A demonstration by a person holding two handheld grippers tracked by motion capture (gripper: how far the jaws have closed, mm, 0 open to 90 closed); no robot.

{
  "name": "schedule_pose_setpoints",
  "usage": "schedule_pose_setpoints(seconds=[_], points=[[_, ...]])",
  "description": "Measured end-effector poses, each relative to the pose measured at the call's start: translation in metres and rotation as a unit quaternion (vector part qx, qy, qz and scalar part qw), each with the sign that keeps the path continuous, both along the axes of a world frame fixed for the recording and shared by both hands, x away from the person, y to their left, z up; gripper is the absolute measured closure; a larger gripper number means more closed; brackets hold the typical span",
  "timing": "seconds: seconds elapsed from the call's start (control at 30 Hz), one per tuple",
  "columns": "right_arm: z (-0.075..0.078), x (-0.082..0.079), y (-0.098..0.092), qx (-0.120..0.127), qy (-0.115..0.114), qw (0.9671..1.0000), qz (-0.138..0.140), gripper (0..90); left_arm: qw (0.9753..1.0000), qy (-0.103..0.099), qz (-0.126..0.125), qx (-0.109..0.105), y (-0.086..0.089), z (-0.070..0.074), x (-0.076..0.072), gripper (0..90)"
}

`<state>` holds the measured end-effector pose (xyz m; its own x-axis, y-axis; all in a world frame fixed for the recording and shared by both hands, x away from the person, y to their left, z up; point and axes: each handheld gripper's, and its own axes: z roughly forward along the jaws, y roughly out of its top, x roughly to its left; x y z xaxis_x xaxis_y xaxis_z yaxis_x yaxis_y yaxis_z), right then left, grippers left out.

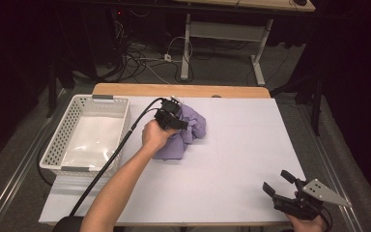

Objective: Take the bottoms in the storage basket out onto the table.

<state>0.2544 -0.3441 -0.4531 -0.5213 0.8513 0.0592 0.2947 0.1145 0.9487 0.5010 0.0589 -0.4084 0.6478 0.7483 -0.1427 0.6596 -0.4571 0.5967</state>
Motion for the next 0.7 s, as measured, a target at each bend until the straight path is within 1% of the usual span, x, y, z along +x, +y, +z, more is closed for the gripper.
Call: schedule_pose_setpoints(seconds=[0.03, 0.07, 0.1, 0.2, 0.23, 0.27, 0.3, 0.37, 0.5, 0.57, 0.63, 0.7], points=[[0.000, 0.000, 0.000, 0.000, 0.000, 1.0000, 0.000, 17.3, 1.0000, -0.006, 0.001, -0.002, 0.002, 0.005, -0.002, 45.3], [0.000, 0.000, 0.000, 0.000, 0.000, 1.0000, 0.000, 17.3, 1.0000, -0.006, 0.001, -0.002, 0.002, 0.005, -0.002, 43.2], [0.000, 0.000, 0.000, 0.001, 0.000, 1.0000, 0.000, 17.3, 0.9999, -0.012, 0.000, -0.007, 0.004, 0.010, -0.004, 43.2], [0.000, 0.000, 0.000, 0.000, 0.001, 1.0000, -0.003, 17.3, 0.9993, -0.018, -0.003, -0.031, 0.011, 0.024, -0.009, 37.4], [0.000, 0.000, 0.000, 0.000, 0.001, 1.0000, -0.003, 17.3, 0.9988, -0.024, -0.005, -0.042, 0.015, 0.032, -0.012, 36.9], [0.000, 0.000, 0.000, 0.000, 0.001, 1.0000, -0.003, 17.3, 0.9988, -0.024, -0.005, -0.042, 0.015, 0.032, -0.012, 36.9], [0.000, 0.000, 0.000, 0.000, 0.001, 1.0000, -0.003, 17.3, 0.9986, -0.028, -0.006, -0.045, 0.017, 0.035, -0.013, 36.9], [0.000, 0.000, 0.001, -0.001, 0.001, 1.0000, -0.002, 17.3, 0.9985, -0.034, -0.008, -0.043, 0.019, 0.039, -0.016, 35.5], [0.000, 0.001, 0.001, -0.002, 0.001, 1.0000, -0.001, 17.3, 0.9984, -0.037, -0.009, -0.041, 0.024, 0.045, -0.019, 35.5], [0.000, 0.001, 0.001, -0.002, 0.001, 1.0000, -0.001, 17.3, 0.9983, -0.035, -0.009, -0.046, 0.026, 0.049, -0.021, 35.6], [0.000, 0.000, 0.000, 0.000, 0.002, 1.0000, -0.001, 17.3, 0.9979, -0.039, -0.013, -0.049, 0.029, 0.053, -0.023, 35.7], [0.000, 0.000, -0.001, 0.002, 0.002, 1.0000, -0.001, 17.3, 0.9978, -0.040, -0.013, -0.050, 0.030, 0.054, -0.023, 35.7]])
